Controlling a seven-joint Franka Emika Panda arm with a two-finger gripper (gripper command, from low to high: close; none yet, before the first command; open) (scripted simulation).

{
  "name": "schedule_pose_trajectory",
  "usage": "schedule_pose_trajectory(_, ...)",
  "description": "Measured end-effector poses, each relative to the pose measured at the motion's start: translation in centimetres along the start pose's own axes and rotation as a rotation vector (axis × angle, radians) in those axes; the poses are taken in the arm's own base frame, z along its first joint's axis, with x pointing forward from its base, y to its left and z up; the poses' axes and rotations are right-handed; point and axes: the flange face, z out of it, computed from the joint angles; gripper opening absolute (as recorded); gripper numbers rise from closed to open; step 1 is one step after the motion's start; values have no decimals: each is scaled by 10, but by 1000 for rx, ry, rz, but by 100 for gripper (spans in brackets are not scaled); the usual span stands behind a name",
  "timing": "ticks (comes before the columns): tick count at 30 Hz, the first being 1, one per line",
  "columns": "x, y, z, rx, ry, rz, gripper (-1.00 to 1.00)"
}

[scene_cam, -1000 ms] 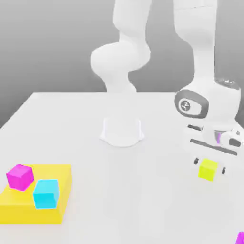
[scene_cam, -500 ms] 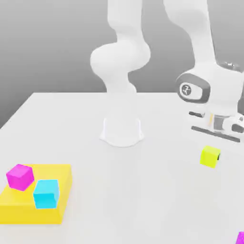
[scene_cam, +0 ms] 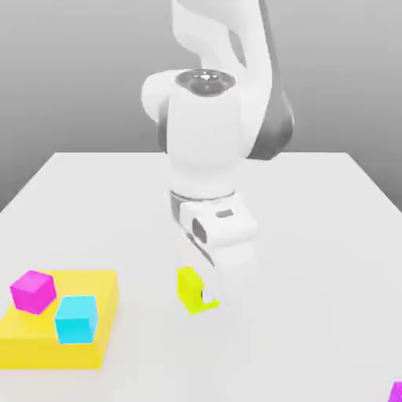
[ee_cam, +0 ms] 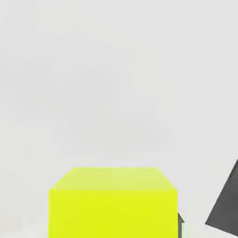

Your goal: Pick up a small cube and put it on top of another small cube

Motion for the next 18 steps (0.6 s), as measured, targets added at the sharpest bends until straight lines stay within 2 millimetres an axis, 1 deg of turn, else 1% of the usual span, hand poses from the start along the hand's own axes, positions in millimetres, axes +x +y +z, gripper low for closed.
schedule_pose_trajectory(2,-46,15,-8,4,0,63,-100)
schedule_pose_trajectory(4,-94,25,-16,10,1,126,-100)
schedule_pose_trajectory(6,-144,29,-22,17,3,191,-100)
schedule_pose_trajectory(8,-193,27,-27,26,7,254,-100)
schedule_pose_trajectory(9,-204,26,-24,28,10,268,-100)
schedule_pose_trajectory(10,-209,26,-19,29,13,275,-100)
schedule_pose_trajectory(15,-211,25,24,29,15,276,-100)
schedule_pose_trajectory(16,-212,24,32,29,12,279,100)
schedule_pose_trajectory(18,-213,24,32,29,12,279,100)
